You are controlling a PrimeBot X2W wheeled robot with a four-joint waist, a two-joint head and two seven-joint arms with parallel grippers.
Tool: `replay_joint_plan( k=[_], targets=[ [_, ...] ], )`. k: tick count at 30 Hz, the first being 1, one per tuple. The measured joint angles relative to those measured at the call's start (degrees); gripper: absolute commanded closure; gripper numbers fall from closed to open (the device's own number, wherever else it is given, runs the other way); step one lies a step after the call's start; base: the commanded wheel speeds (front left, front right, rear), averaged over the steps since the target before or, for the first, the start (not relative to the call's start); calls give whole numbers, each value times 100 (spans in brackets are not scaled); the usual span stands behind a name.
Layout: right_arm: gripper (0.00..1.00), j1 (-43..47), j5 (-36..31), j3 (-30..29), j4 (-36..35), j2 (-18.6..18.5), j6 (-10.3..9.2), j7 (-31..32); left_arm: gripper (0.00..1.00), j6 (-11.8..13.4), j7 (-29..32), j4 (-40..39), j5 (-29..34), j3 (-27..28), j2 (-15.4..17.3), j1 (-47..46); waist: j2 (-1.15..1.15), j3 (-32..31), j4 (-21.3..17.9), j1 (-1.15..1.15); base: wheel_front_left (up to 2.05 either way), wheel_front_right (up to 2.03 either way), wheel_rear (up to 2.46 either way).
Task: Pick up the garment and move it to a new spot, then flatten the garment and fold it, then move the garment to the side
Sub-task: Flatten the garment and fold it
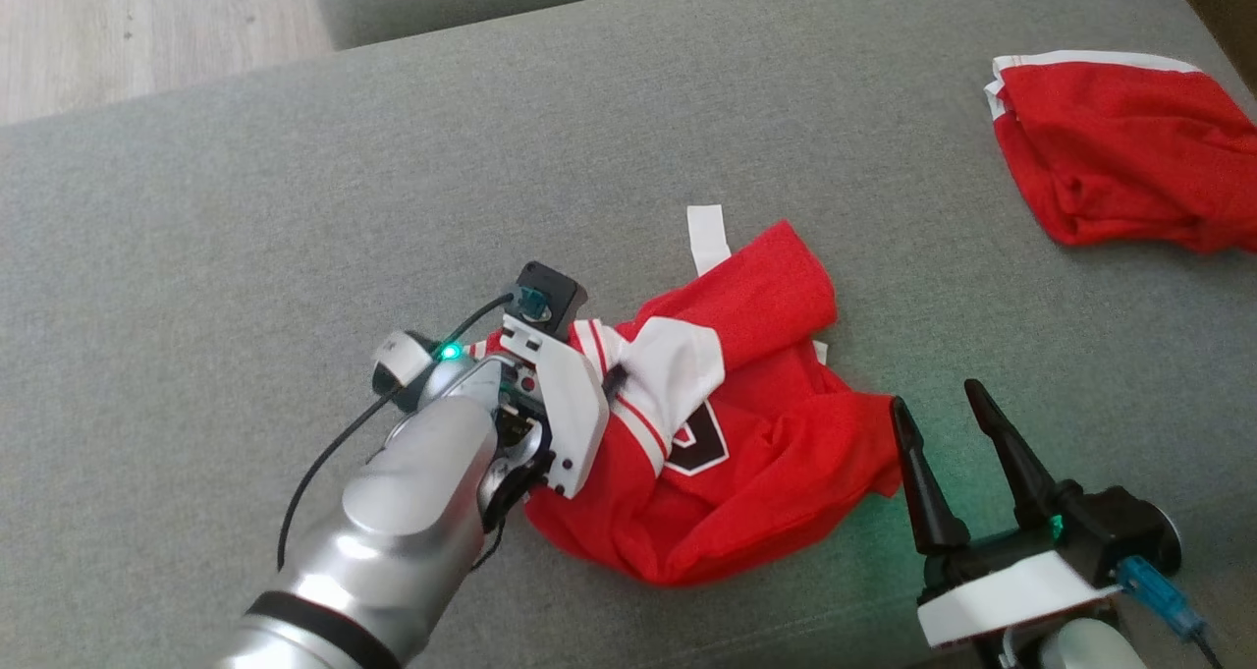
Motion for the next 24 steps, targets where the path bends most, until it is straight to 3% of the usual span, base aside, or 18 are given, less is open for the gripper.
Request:
replay_joint_plan(
  k=[1, 9, 17, 20, 24],
  targets=[
    [0, -6, 0, -3, 0, 10, 0, 0, 100, 0, -136, 11, 11, -16, 3, -22, 0, 10, 1, 0, 0, 0, 0],
    [0, -12, 3, 27, 51, 87, 0, 0, 100, 2, -1276, -180, 0, -83, 15, -92, 0, -110, -9, 0, 0, 0, 0],
    [0, -66, 52, 232, 131, 135, 0, 0, 100, -66, -2552, -899, -1084, 171, 9, -1123, 0, -326, -386, 0, 0, 0, 0],
    [0, -76, 57, 226, 151, 133, 0, 0, 100, -160, -2795, -1213, -1725, 420, -27, -1595, 0, -406, -525, 0, 0, 0, 0],
    [0, -59, 58, 171, 152, 133, 0, 0, 100, -177, -2822, -1702, -1720, 1249, -70, -1585, 0, -513, -546, 0, 0, 0, 0]
  ],
)
